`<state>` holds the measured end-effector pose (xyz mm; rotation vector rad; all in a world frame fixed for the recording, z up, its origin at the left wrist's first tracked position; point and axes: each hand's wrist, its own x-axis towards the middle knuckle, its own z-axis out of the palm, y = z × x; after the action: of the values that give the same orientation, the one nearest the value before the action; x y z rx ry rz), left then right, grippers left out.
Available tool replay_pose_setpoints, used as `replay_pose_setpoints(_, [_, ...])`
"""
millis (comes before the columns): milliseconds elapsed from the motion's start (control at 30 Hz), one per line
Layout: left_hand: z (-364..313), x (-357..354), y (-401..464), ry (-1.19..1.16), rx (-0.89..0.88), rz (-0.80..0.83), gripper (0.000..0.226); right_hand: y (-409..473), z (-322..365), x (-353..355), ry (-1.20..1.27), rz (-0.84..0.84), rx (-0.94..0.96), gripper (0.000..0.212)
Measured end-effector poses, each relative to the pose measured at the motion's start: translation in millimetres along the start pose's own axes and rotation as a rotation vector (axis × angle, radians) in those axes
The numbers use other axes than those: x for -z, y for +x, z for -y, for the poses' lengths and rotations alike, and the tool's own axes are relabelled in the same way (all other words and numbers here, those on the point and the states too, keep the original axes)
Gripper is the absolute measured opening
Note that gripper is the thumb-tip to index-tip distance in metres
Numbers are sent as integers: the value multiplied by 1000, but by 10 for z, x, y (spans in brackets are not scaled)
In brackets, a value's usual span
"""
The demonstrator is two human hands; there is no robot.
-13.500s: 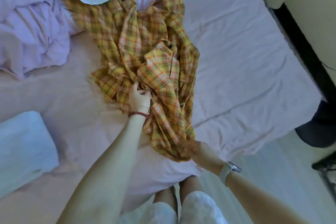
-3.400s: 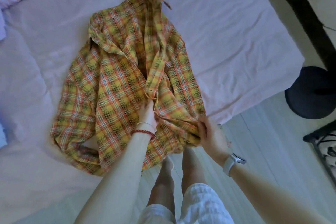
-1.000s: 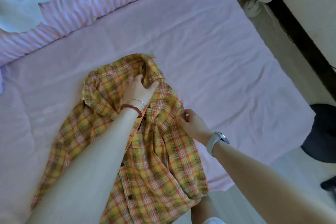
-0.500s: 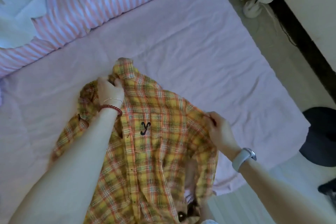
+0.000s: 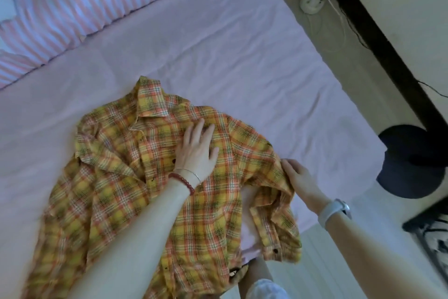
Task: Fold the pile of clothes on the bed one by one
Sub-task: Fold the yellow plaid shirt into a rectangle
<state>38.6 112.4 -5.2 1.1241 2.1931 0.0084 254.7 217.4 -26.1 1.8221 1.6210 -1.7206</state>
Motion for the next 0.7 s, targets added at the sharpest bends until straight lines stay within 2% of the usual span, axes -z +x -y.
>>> replay_pose_setpoints(67, [16, -46, 153, 120, -84, -1, 66, -72, -58, 85, 121, 137, -41, 15])
replay_pose_setpoints(133, [-79, 42, 303, 239, -185, 32, 74, -133, 10, 172, 193, 196, -27, 16])
replay_pose_setpoints(200, [-233, 146, 473, 307, -231, 100, 80, -168, 174, 324, 113, 160, 43, 19])
replay_pose_setpoints(267, [-353, 241, 609, 311, -245, 174, 69, -190, 394, 523, -135, 110, 188, 12])
replay_pose_setpoints(333, [-466, 362, 670, 191, -262, 241, 36, -203, 591, 740, -460, 6, 368, 6])
replay_pose_setpoints(400, [-545, 491, 657, 8, -268, 216, 16, -221, 739, 919, -665, -176, 570, 13])
replay_pose_setpoints(500, [-600, 653, 526, -145, -271, -33, 14, -275, 860, 1084, -804, -433, 850, 19])
replay_pose_setpoints(567, [-601, 687, 421, -171, -328, -217, 18, -301, 844, 1099, -805, -589, 963, 20])
replay_pose_setpoints(600, [-594, 679, 396, -161, -370, -240, 20, -304, 810, 1085, -774, -643, 993, 20])
replay_pose_setpoints(633, [-588, 659, 403, -140, -389, -192, 23, -291, 753, 1065, -736, -664, 994, 21])
replay_pose_setpoints(700, [-584, 585, 500, -37, -316, 51, 38, -237, 599, 1006, -631, -604, 866, 27])
